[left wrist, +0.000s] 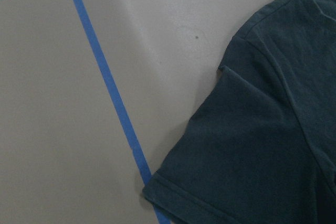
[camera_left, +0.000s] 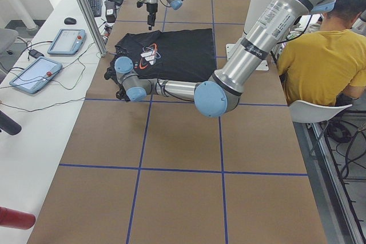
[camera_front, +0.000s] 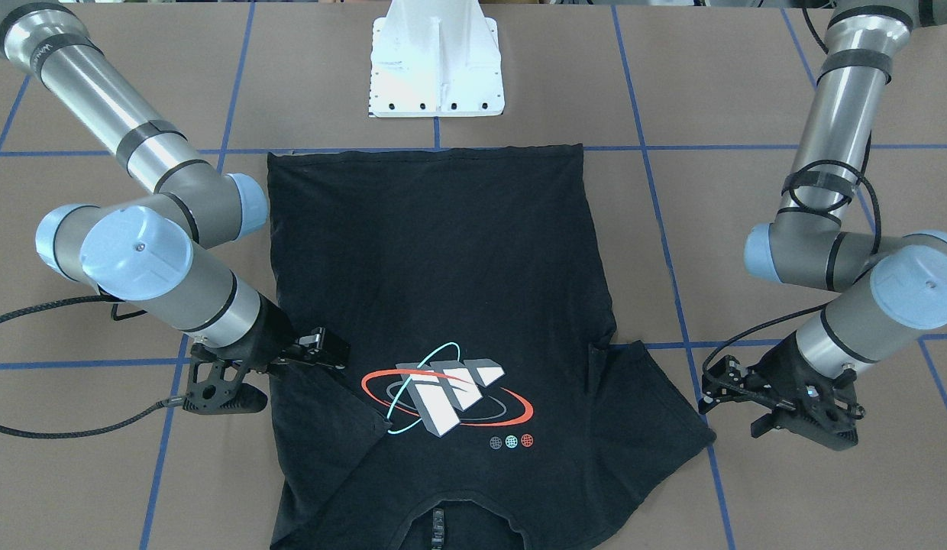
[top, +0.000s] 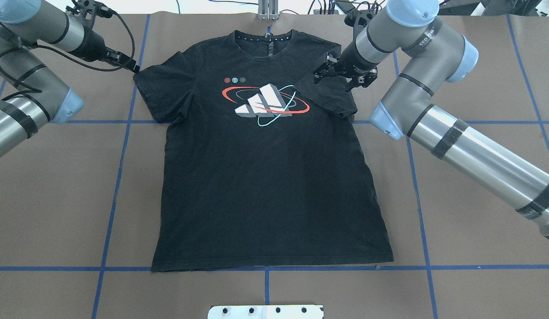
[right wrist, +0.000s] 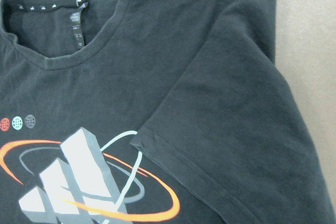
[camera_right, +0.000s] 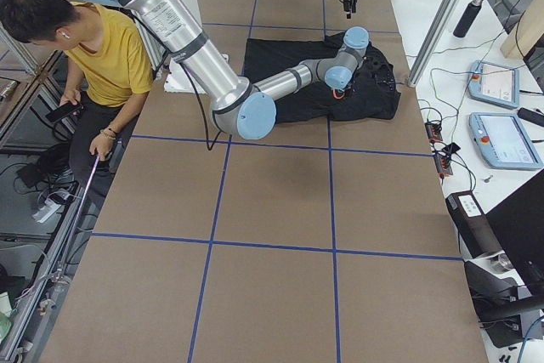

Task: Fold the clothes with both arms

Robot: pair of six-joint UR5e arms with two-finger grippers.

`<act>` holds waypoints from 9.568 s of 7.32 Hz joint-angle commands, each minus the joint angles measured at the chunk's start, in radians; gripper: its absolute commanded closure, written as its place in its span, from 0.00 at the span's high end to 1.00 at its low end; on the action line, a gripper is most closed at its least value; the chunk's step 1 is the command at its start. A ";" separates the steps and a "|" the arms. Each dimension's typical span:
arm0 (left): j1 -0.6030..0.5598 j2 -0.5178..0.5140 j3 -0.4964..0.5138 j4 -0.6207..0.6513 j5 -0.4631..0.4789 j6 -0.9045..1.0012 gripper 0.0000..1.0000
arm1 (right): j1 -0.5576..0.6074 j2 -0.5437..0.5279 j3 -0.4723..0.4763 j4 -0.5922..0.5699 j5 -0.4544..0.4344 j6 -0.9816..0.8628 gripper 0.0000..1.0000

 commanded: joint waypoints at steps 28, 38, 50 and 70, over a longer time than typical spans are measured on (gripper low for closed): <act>0.079 -0.107 -0.089 -0.081 -0.057 -0.501 0.00 | -0.035 -0.049 -0.003 0.009 -0.036 -0.008 0.99; 0.189 -0.229 0.006 -0.067 0.170 -0.583 1.00 | -0.043 -0.036 -0.031 0.014 -0.039 0.005 1.00; 0.197 -0.057 -0.316 -0.081 0.162 -0.680 1.00 | -0.632 -0.757 0.896 -0.236 -0.595 0.800 0.95; 0.234 0.259 -0.700 -0.017 0.185 -0.954 0.99 | -0.686 -0.798 0.925 -0.239 -0.573 0.797 0.00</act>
